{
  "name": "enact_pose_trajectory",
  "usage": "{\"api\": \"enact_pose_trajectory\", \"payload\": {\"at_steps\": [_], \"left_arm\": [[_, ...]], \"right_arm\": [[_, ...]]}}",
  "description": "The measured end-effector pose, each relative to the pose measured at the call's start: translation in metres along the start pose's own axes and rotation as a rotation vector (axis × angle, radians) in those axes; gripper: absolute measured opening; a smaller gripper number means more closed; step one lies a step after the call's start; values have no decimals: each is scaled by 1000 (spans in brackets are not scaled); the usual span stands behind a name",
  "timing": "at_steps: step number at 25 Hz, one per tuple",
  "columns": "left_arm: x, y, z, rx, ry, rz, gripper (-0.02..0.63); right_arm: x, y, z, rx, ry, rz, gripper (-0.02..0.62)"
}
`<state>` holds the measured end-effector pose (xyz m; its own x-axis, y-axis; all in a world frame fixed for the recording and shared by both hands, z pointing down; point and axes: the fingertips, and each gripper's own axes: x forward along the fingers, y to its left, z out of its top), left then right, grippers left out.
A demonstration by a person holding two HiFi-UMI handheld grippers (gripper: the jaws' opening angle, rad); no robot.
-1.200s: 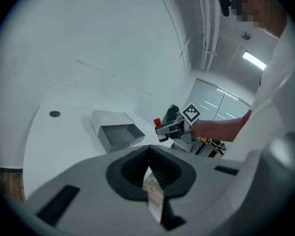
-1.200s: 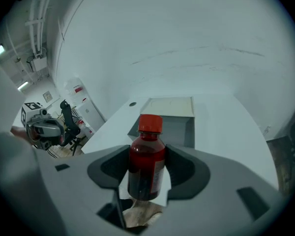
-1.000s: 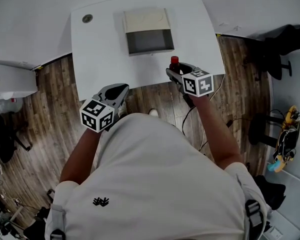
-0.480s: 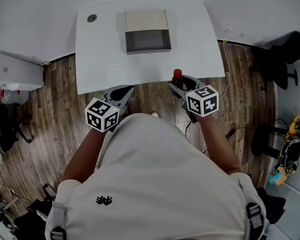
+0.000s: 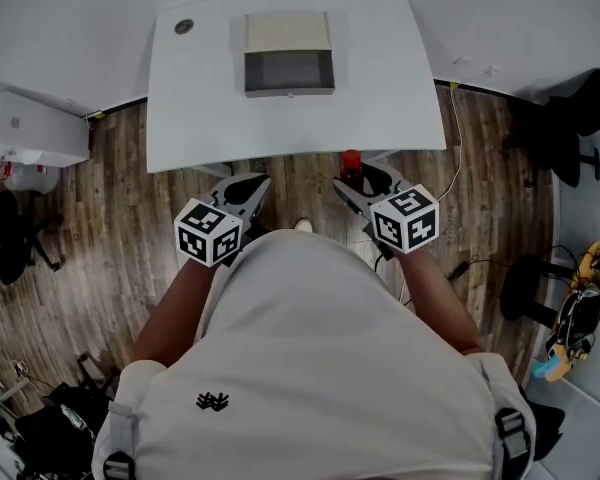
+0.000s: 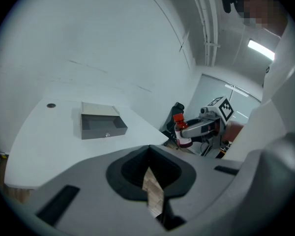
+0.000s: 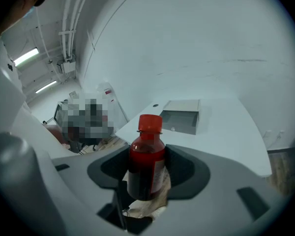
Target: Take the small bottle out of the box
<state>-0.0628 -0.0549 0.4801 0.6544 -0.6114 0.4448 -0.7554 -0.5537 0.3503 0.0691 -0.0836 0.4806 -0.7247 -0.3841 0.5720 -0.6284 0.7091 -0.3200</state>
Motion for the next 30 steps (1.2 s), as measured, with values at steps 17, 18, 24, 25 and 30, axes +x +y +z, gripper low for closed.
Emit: {"api": "enact_pose_trajectory", "payload": {"at_steps": [17, 18, 24, 25, 30], "left_arm": [[5, -30, -13, 11, 20, -12, 6], [5, -31, -13, 13, 21, -12, 6], [1, -32, -15, 15, 25, -10, 6], [1, -33, -16, 16, 26, -10, 6], [1, -36, -18, 16, 28, -12, 6]], "right_arm": [[-29, 18, -12, -21, -31, 27, 229], [-30, 20, -12, -22, -35, 28, 229], [-33, 27, -11, -24, -47, 34, 229], [-34, 27, -11, -24, -50, 35, 229], [-37, 28, -13, -17, -56, 35, 229]]}}
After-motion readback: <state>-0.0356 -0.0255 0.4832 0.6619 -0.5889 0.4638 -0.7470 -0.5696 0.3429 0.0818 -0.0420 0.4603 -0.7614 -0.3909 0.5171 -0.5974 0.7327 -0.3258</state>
